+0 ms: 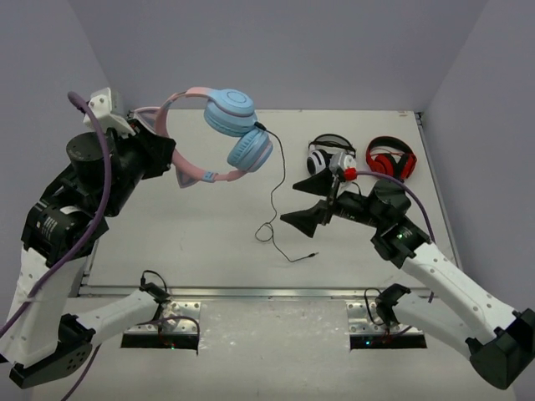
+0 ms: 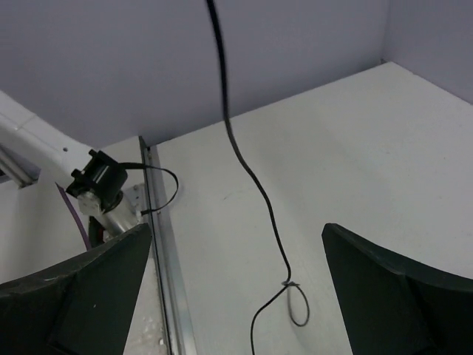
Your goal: Wrap the headphones
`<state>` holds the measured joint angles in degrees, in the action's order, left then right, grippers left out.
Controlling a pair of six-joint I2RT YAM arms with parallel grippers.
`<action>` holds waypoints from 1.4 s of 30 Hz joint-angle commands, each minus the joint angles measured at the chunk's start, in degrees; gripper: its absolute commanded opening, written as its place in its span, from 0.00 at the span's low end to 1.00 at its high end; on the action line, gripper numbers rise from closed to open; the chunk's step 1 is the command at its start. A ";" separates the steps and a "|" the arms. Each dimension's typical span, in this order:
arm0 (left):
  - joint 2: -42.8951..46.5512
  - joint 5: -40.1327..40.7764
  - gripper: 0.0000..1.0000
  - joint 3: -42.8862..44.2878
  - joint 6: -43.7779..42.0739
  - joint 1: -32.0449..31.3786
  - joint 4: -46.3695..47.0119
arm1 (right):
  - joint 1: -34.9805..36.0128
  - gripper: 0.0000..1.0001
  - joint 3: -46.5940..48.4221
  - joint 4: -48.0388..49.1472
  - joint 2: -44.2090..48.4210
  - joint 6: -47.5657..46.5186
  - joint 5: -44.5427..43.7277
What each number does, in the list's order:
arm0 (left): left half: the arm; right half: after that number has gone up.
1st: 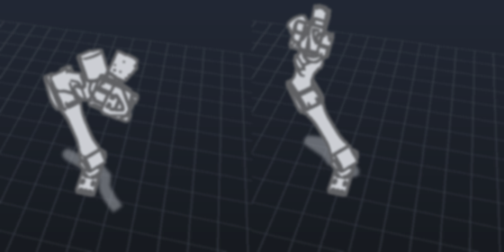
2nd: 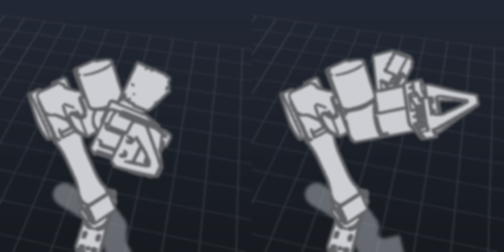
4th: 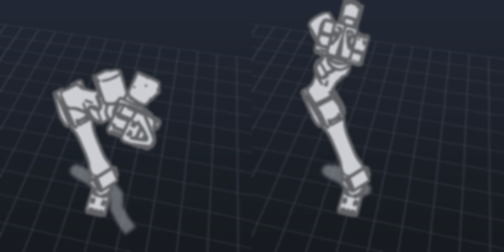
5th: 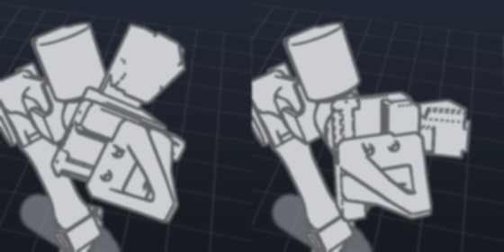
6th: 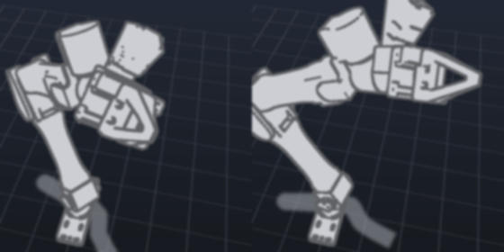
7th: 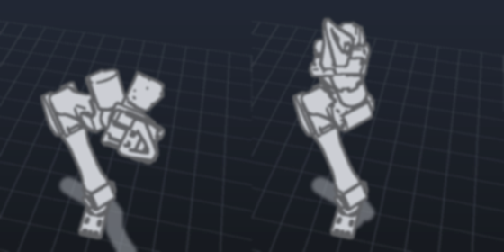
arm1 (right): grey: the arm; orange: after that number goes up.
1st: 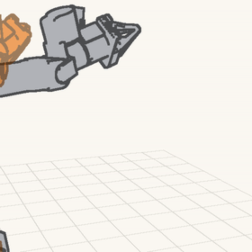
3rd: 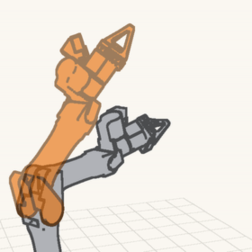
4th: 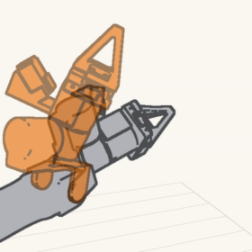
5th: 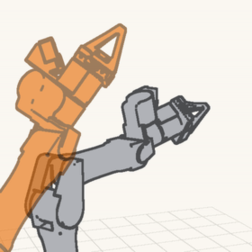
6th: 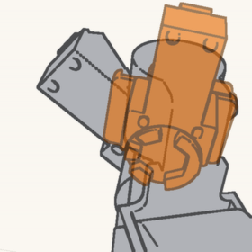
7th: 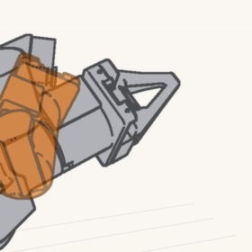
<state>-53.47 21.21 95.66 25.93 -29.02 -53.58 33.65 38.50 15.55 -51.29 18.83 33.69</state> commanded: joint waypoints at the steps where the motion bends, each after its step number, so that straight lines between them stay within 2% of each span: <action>1: 0.30 -0.46 0.00 1.29 1.66 -0.52 5.68 | 0.10 0.99 2.28 -0.09 2.42 -0.46 -2.77; 4: 0.74 -2.31 0.00 -0.03 2.19 -0.43 6.47 | 0.10 0.93 3.50 -1.13 0.85 -1.07 -6.27; 9: 0.91 -3.55 0.00 -0.91 2.89 -0.43 7.09 | 0.10 0.97 7.28 -1.75 -6.70 -3.35 -6.00; 12: 1.00 -3.81 0.00 -0.91 3.16 -0.52 7.18 | 0.10 0.97 8.60 -1.14 -10.13 -4.32 -8.37; 14: 1.09 -3.81 0.00 -0.82 3.51 -0.43 7.53 | 0.10 0.93 9.22 -0.35 -11.90 -3.89 -7.94; 15: 1.09 -3.37 0.00 -0.91 3.68 -0.52 7.70 | 0.10 0.91 9.14 1.48 -13.12 -2.24 -5.50; 16: 1.26 -2.94 0.00 -1.00 3.95 -0.43 7.79 | 0.19 0.83 8.53 2.98 -13.57 -1.17 -3.91; 17: 1.35 -2.06 0.00 -1.00 4.04 -0.52 7.88 | 0.19 0.80 6.08 4.99 -13.66 0.05 -2.77; 19: 1.44 -1.18 0.00 -1.17 4.39 -0.52 8.23 | 0.19 0.75 2.65 12.72 -13.49 4.27 -1.18; 24: 0.83 0.41 0.00 -1.44 4.65 -0.52 7.88 | 0.19 0.75 -4.92 26.61 -13.75 12.10 5.14; 28: 0.65 0.15 0.00 -1.61 4.92 -0.43 7.88 | 0.10 0.72 -5.20 27.87 -13.66 12.64 5.07; 29: 0.82 -0.20 0.00 -1.96 5.09 -0.43 8.58 | 0.10 0.68 -4.67 26.30 -14.10 11.77 4.63; 30: 1.26 -0.38 0.00 -2.75 5.35 -0.43 8.93 | 0.10 0.57 -4.05 25.41 -14.54 11.06 4.28; 32: 1.53 -0.21 0.00 -3.37 5.53 -0.52 9.46 | 0.10 0.45 -2.38 23.48 -16.12 9.39 2.96; 33: 1.53 -0.03 0.01 -3.55 5.62 -0.52 9.55 | 0.19 0.26 -1.68 22.86 -16.65 8.69 2.52; 35: 1.53 0.23 0.00 -3.81 5.79 -0.52 9.90 | 0.10 0.23 -1.24 22.33 -18.05 7.72 1.38; 37: 1.35 -0.03 0.00 -3.81 6.06 -0.52 10.16 | 0.19 0.32 -0.54 21.72 -18.85 7.01 0.76; 38: 1.18 -0.20 0.00 -3.81 5.88 -0.43 10.34 | 0.19 0.30 -0.36 21.71 -19.37 6.66 0.41; 40: 0.83 0.75 0.00 -3.46 5.45 -0.52 9.99 | 0.10 0.02 -0.36 20.58 -19.46 6.31 -0.55; 42: 0.22 2.60 0.00 -3.63 3.96 -0.43 9.64 | 0.10 0.01 -1.75 19.52 -17.28 5.78 -3.10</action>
<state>-53.43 21.67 90.83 28.82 -29.02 -51.55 33.80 35.62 35.03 -70.87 26.46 33.74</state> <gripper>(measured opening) 0.120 0.023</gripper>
